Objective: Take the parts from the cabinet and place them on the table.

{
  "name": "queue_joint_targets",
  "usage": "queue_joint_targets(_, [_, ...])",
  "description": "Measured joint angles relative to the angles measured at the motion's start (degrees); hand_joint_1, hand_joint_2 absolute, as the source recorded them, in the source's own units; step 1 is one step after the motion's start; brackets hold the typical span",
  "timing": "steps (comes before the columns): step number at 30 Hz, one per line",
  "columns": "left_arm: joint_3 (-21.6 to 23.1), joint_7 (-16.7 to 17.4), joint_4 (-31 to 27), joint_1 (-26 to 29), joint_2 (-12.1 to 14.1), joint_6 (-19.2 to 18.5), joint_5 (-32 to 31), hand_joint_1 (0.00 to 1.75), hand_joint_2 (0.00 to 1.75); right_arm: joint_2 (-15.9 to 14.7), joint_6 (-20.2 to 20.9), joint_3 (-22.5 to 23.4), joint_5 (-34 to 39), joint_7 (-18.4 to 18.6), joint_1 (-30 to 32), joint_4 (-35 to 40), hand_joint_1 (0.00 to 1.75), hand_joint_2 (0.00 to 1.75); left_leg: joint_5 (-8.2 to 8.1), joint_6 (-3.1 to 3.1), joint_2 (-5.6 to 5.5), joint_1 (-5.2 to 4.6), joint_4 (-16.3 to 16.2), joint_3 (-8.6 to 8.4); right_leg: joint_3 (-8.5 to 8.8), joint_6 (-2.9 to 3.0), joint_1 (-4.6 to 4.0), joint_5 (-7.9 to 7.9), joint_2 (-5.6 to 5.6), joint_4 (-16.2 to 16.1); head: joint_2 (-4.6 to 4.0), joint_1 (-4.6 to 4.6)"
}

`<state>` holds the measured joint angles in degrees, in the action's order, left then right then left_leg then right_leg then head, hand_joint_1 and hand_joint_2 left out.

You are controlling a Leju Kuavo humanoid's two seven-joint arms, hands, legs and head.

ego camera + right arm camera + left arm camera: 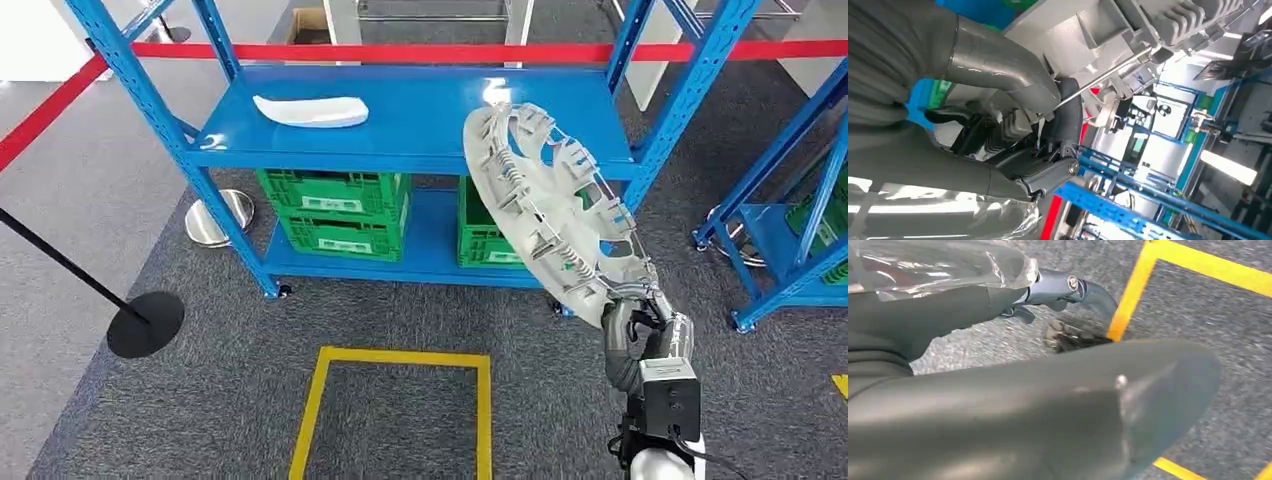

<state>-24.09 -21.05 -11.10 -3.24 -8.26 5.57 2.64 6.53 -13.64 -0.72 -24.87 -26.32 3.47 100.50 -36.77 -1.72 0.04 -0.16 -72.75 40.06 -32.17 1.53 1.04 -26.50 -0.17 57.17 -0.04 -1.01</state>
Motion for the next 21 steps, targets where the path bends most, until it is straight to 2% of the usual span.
queue_joint_targets(1, [0.0, 0.11, 0.0, 0.0, 0.0, -0.02, 0.0, 0.0, 0.0, 0.13, -0.22, 0.18, -0.09, 0.07, 0.12, 0.0, 1.75, 1.75, 0.39, -0.07, 0.0, 0.14, -2.27, -0.01, -0.87, -0.13, 0.0, 0.69, 0.0, 0.05, 0.0, -0.04])
queue_joint_targets(2, [0.0, 0.13, 0.0, 0.01, 0.0, -0.2, -0.07, 0.0, 0.0, 0.31, -0.35, 0.33, -0.18, 0.11, 0.28, 0.0, 1.75, 1.75, 2.27, -0.11, 0.01, 0.31, -2.04, -1.23, -1.76, -0.28, 0.01, 1.36, -0.01, 0.08, 0.0, -0.04])
queue_joint_targets(3, [0.0, 0.13, 0.0, 0.0, 0.0, -0.31, -0.22, 0.0, 0.0, 0.39, -0.48, 0.42, -0.31, 0.15, 0.45, 0.0, 1.75, 1.75, 4.55, -0.07, 0.01, 0.42, 0.48, -3.48, -2.54, -0.46, 0.04, 1.93, -0.01, 0.12, 0.0, -0.02])
queue_joint_targets(4, [0.0, 0.11, 0.0, -0.01, -0.02, -0.57, -0.35, 0.0, 0.0, 0.42, -0.66, 0.48, -0.5, 0.17, 0.61, 0.0, 1.75, 1.75, 6.47, -0.03, 0.0, 0.47, 5.24, -7.03, -3.22, -0.66, 0.08, 2.54, 0.0, 0.14, 0.0, -0.02])
queue_joint_targets(5, [0.0, 0.07, -0.02, -0.07, -0.02, -0.68, -0.61, 0.0, 0.0, 0.44, -0.77, 0.53, -0.68, 0.17, 0.72, 0.0, 1.75, 1.75, 6.9, 0.06, -0.09, 0.49, 11.19, -11.38, -3.64, -0.94, 0.11, 3.12, 0.03, 0.19, 0.0, -0.07])
queue_joint_targets(6, [0.0, 0.04, -0.07, -0.19, -0.07, -0.7, -0.7, 0.0, 0.0, 0.57, -0.88, 0.57, -0.81, 0.17, 0.85, 0.02, 1.75, 1.75, 5.16, 0.22, -0.45, 0.39, 17.03, -15.47, -3.91, -1.33, -0.11, 3.54, 0.05, 0.25, 0.0, -0.09])
queue_joint_targets(7, [0.0, -0.02, -0.07, -0.29, -0.11, -0.68, -0.68, 0.0, 0.0, 0.64, -1.03, 0.63, -0.87, 0.15, 0.92, 0.02, 1.75, 1.75, 4.25, 0.71, -0.67, 0.19, 19.56, -16.7, -3.96, -1.72, -0.13, 4.09, -0.01, 0.23, 0.0, 0.04])
queue_joint_targets(8, [0.0, -0.11, -0.07, -0.29, -0.15, -0.61, -0.68, 0.0, 0.0, 0.68, -1.05, 0.63, -0.98, 0.07, 0.95, 0.0, 1.75, 1.75, 4.61, 1.05, -0.65, 0.0, 19.07, -15.72, -3.85, -2.08, -0.02, 4.72, -0.08, -0.11, 0.0, 0.14])
queue_joint_targets(9, [0.0, -0.15, -0.07, -0.29, -0.2, -0.57, -0.66, 0.0, 0.0, 0.72, -1.01, 0.57, -0.98, -0.04, 0.93, 0.0, 1.75, 1.75, 4.79, 1.42, -0.68, -0.16, 18.83, -15.45, -3.88, -2.48, 0.17, 5.21, -0.24, -0.26, 0.0, -0.11])
queue_joint_targets(10, [0.0, -0.2, -0.07, -0.27, -0.26, -0.46, -0.66, 0.0, 0.0, 0.72, -0.9, 0.53, -1.2, -0.2, 1.07, 0.0, 1.75, 1.75, 5.33, 2.06, -0.67, -0.21, 18.94, -15.05, -3.93, -2.93, 0.25, 5.75, -0.25, -0.52, 0.0, 0.09])
queue_joint_targets(11, [0.0, -0.26, 0.02, -0.3, -0.44, -0.24, -0.63, 0.0, 0.0, 0.68, -0.85, 0.53, -1.6, -0.26, 1.25, -0.02, 1.75, 1.75, 6.32, 2.83, -0.49, 0.19, 19.1, -14.3, -4.54, -3.08, 0.47, 5.07, -0.09, -0.02, 0.0, -0.02])
queue_joint_targets(12, [0.0, -0.31, 0.0, -0.36, -0.44, -0.09, -0.63, 0.0, 0.0, 0.66, -0.85, 0.53, -2.03, -0.26, 1.4, -0.07, 1.75, 1.75, 7.02, 3.34, -0.67, 0.09, 19.1, -13.36, -5.52, -3.1, 0.38, 1.58, -0.06, 1.96, 0.0, 0.33])
queue_joint_targets(14, [-0.02, -0.31, 0.0, -0.31, -0.55, 0.65, -0.7, 0.0, 0.0, 0.68, -0.88, 0.4, -3.38, -0.2, 1.58, -0.15, 1.75, 1.75, 8.3, 3.65, -0.91, -0.06, 19.09, -11.56, -7.68, -3.37, 0.33, -5.53, -0.03, 10.27, 0.0, 0.66])
queue_joint_targets(15, [-0.02, -0.28, 0.0, -0.31, -0.57, 0.94, -0.74, 0.0, 0.0, 0.68, -0.9, 0.28, -3.89, -0.15, 1.69, -0.2, 1.75, 1.75, 9.04, 3.71, -1.12, -0.21, 19.02, -10.76, -8.62, -3.42, 0.32, -7.42, -0.03, 14.73, 0.0, 0.63])
queue_joint_targets(16, [-0.02, -0.26, 0.0, -0.31, -0.57, 1.16, -0.79, 0.0, 0.0, 0.68, -0.92, 0.24, -4.26, -0.11, 1.91, -0.26, 1.75, 1.75, 9.72, 3.71, -1.44, -0.34, 18.96, -9.89, -9.01, -3.35, 0.31, -7.38, -0.03, 18.34, 0.0, 0.68])
queue_joint_targets(17, [0.0, -0.05, 0.0, -0.3, -0.57, 1.42, -0.79, 0.0, 0.0, 0.68, -1.07, 0.18, -4.78, 0.02, 2.12, -0.31, 1.75, 1.75, 10.32, 3.68, -1.81, -0.42, 18.79, -9.43, -8.44, -3.12, 0.26, -5.61, -0.02, 19.39, 0.0, 0.68])
queue_joint_targets(18, [-0.02, 0.15, 0.0, -0.3, -0.57, 1.51, -0.79, 0.0, 0.0, 0.68, -1.2, 0.15, -5.07, 0.17, 2.27, -0.33, 1.75, 1.75, 10.81, 3.59, -2.23, -0.51, 18.57, -8.58, -6.39, -2.81, 0.18, -3.4, 0.08, 17.68, 0.0, 0.66])
queue_joint_targets(19, [-0.02, 0.31, 0.0, -0.3, -0.57, 1.53, -0.85, 0.0, 0.0, 0.68, -1.27, 0.13, -5.27, 0.26, 2.35, -0.35, 1.75, 1.75, 11.22, 3.44, -2.85, -0.61, 18.27, -7.9, -3.01, -2.42, 0.08, -1.64, 0.39, 13.18, 0.0, 0.68])
queue_joint_targets(20, [-0.02, 0.59, 0.0, -0.3, -0.57, 1.6, -0.92, 0.0, 0.0, 0.66, -1.38, 0.13, -5.51, 0.37, 2.44, -0.35, 1.75, 1.75, 11.51, 3.32, -3.37, -0.63, 17.95, -7.49, 1.12, -1.92, 0.0, -1.18, 1.53, 7.22, 0.0, 0.68])
queue_joint_targets(21, [-0.02, 0.72, 0.0, -0.3, -0.68, 1.62, -0.98, 0.0, 0.0, 0.66, -1.49, 0.15, -5.71, 0.42, 2.49, -0.35, 1.75, 1.75, 11.75, 3.08, -3.73, -0.66, 17.71, -7.07, 4.53, -1.33, -0.04, -3.25, 3.43, 1.79, 0.0, 0.63])
